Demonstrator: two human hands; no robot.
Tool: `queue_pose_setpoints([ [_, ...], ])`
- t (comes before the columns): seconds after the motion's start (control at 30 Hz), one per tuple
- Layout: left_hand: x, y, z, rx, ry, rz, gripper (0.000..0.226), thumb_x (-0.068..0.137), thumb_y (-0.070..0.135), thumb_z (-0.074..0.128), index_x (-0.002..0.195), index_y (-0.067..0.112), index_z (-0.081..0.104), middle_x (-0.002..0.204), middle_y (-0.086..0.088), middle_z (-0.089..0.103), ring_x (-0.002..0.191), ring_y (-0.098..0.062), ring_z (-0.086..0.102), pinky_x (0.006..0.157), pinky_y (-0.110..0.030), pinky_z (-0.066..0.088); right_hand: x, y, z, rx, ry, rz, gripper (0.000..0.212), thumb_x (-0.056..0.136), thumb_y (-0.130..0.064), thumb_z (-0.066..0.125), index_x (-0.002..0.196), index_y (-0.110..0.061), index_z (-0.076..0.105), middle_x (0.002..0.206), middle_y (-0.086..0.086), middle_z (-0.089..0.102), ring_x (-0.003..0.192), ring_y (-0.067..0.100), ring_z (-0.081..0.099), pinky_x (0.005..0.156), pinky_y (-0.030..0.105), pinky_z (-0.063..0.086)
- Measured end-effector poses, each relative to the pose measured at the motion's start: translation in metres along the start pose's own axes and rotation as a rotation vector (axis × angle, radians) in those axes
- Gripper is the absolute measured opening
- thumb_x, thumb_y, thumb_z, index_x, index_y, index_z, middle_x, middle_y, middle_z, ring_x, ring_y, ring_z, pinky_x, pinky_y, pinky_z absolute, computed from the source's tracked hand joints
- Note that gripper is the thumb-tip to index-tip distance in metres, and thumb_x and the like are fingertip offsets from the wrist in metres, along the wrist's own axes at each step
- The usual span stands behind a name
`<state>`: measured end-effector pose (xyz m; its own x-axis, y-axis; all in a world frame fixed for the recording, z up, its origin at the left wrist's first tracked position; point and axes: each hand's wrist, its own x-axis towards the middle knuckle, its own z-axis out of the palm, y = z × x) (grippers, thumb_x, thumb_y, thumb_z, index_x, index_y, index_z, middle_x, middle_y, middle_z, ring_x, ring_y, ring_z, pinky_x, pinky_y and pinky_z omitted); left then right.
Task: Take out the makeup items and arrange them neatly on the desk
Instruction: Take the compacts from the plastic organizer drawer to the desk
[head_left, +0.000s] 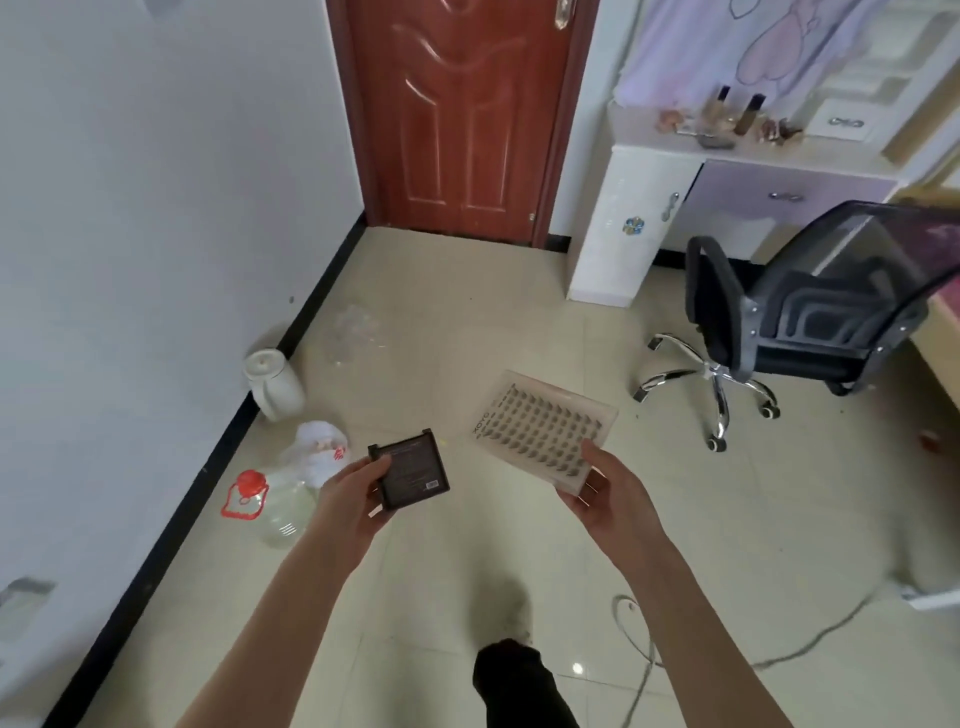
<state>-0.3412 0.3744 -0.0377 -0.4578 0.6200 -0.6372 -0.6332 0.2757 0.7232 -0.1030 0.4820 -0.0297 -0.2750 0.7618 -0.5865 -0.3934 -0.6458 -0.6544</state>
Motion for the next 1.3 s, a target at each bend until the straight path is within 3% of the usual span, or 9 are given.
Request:
queue_pose_setpoints([
  [0.13, 0.061, 0.019, 0.068, 0.025, -0.033, -0.023, 0.007, 0.089, 0.009, 0.056, 0.094, 0.012, 0.059, 0.092, -0.008, 0.065, 0.083, -0.019, 0.061, 0.068, -0.030, 0.048, 0.065, -0.048, -0.005, 0.018, 0.021, -0.020, 0.016, 0.087, -0.016, 0.060, 0.099, -0.006, 0.062, 0.092, 0.010, 0.069, 0.078, 0.019, 0.068, 0.064, 0.027, 0.056],
  [0.43, 0.177, 0.064, 0.253, 0.047, -0.108, -0.062, 0.016, 0.088, 0.009, 0.058, 0.104, 0.009, 0.060, 0.096, -0.010, 0.065, 0.084, -0.020, 0.061, 0.068, -0.031, 0.049, 0.196, -0.199, -0.013, 0.016, 0.043, -0.077, 0.014, 0.090, -0.015, 0.056, 0.100, -0.006, 0.062, 0.095, 0.011, 0.068, 0.087, 0.022, 0.064, 0.083, 0.033, 0.050],
  [0.67, 0.260, 0.095, 0.361, 0.057, -0.142, -0.100, 0.020, 0.088, 0.008, 0.057, 0.108, 0.007, 0.059, 0.097, -0.011, 0.065, 0.086, -0.021, 0.061, 0.069, -0.032, 0.049, 0.290, -0.281, -0.024, 0.056, 0.072, -0.092, 0.016, 0.090, -0.014, 0.056, 0.104, -0.008, 0.062, 0.093, 0.007, 0.072, 0.084, 0.017, 0.069, 0.065, 0.025, 0.056],
  [0.97, 0.408, 0.152, 0.502, 0.084, -0.186, -0.140, 0.017, 0.090, 0.008, 0.055, 0.105, 0.007, 0.060, 0.096, -0.011, 0.064, 0.085, -0.020, 0.059, 0.073, -0.033, 0.048, 0.453, -0.393, -0.009, 0.024, 0.093, -0.164, 0.015, 0.093, -0.015, 0.052, 0.103, -0.011, 0.061, 0.099, 0.008, 0.069, 0.088, 0.019, 0.066, 0.065, 0.025, 0.052],
  [1.1, 0.475, 0.199, 0.571, 0.099, -0.202, -0.110, 0.020, 0.090, 0.009, 0.054, 0.109, 0.008, 0.059, 0.099, -0.010, 0.063, 0.085, -0.019, 0.059, 0.072, -0.031, 0.047, 0.525, -0.453, 0.006, 0.042, 0.112, -0.183, 0.018, 0.092, -0.014, 0.053, 0.108, -0.011, 0.060, 0.103, 0.009, 0.069, 0.094, 0.022, 0.064, 0.076, 0.030, 0.051],
  [1.3, 0.552, 0.242, 0.664, 0.163, -0.254, -0.109, 0.021, 0.091, 0.012, 0.054, 0.111, 0.009, 0.059, 0.100, -0.007, 0.064, 0.087, -0.017, 0.059, 0.070, -0.030, 0.047, 0.612, -0.526, 0.009, 0.111, 0.132, -0.195, 0.019, 0.090, -0.015, 0.056, 0.108, -0.010, 0.062, 0.099, 0.009, 0.072, 0.086, 0.019, 0.070, 0.067, 0.026, 0.055],
])
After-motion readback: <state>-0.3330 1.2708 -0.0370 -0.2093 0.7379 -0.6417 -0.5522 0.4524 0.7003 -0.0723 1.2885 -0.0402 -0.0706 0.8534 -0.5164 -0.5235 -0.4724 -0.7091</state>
